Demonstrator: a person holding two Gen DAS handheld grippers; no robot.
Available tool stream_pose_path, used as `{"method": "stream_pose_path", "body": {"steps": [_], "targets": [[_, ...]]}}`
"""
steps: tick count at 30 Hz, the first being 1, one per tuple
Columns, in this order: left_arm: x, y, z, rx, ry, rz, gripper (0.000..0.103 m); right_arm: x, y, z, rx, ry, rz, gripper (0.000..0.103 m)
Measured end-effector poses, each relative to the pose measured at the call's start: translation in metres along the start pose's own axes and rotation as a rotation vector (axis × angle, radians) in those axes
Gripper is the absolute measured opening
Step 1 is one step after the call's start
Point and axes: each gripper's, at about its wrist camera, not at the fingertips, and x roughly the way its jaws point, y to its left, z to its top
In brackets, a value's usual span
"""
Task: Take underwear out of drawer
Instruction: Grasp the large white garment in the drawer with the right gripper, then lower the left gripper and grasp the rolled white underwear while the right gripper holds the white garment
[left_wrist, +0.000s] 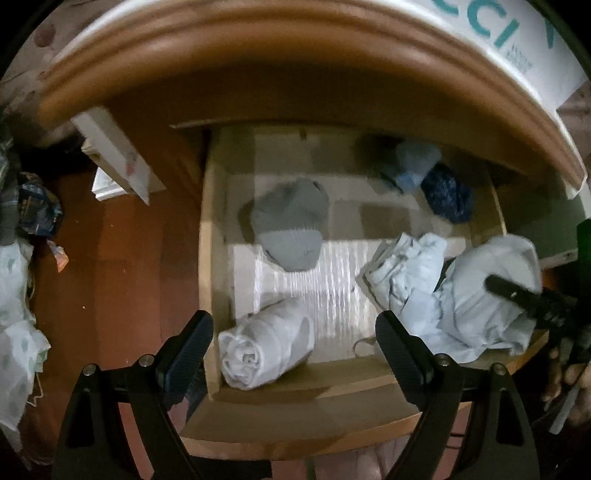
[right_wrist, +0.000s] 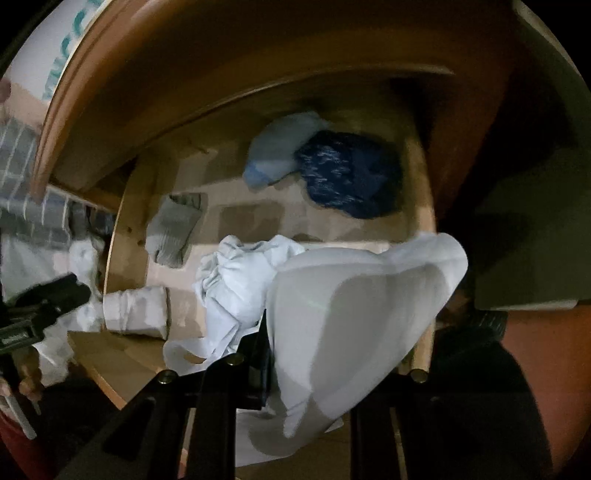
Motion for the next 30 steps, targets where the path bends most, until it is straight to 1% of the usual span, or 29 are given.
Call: {"method": "stream_pose_path", "body": {"steps": [2, 5, 8, 16, 18, 21, 25, 28, 30], "targets": [[0.007, -0.002, 0.001, 0.014, 0.024, 0.022, 0.087, -0.008, 0.000, 0.002, 0.002, -0.032, 0.022, 0.018], [0.015, -0.003, -0.001, 0.037, 0.051, 0.044, 0.086, -0.022, 0.010, 0.004, -0.055, -0.093, 0.009, 0.018], [0.020, -0.004, 0.001, 0.054, 0.065, 0.063, 0.086, -0.028, 0.018, 0.006, -0.098, -0.132, -0.013, 0.018], [0.041, -0.015, 0.007, 0.176, 0.182, 0.056, 0.086, -0.035, 0.005, 0.008, -0.045, -0.123, 0.049, 0.018], [0.047, -0.014, 0.009, 0.180, 0.214, 0.056, 0.086, -0.037, 0.004, 0.008, -0.041, -0.126, 0.054, 0.018], [0.059, -0.011, 0.009, 0.169, 0.276, 0.036, 0.086, -0.036, 0.005, 0.008, -0.041, -0.120, 0.052, 0.018], [0.073, -0.009, 0.008, 0.181, 0.330, 0.065, 0.086, -0.035, 0.007, 0.008, -0.052, -0.117, 0.048, 0.018], [0.082, -0.007, 0.007, 0.182, 0.360, 0.055, 0.085, -0.035, 0.007, 0.008, -0.051, -0.114, 0.048, 0.018], [0.083, -0.010, 0.006, 0.196, 0.363, 0.053, 0.083, -0.034, 0.007, 0.008, -0.047, -0.111, 0.048, 0.018]]}}
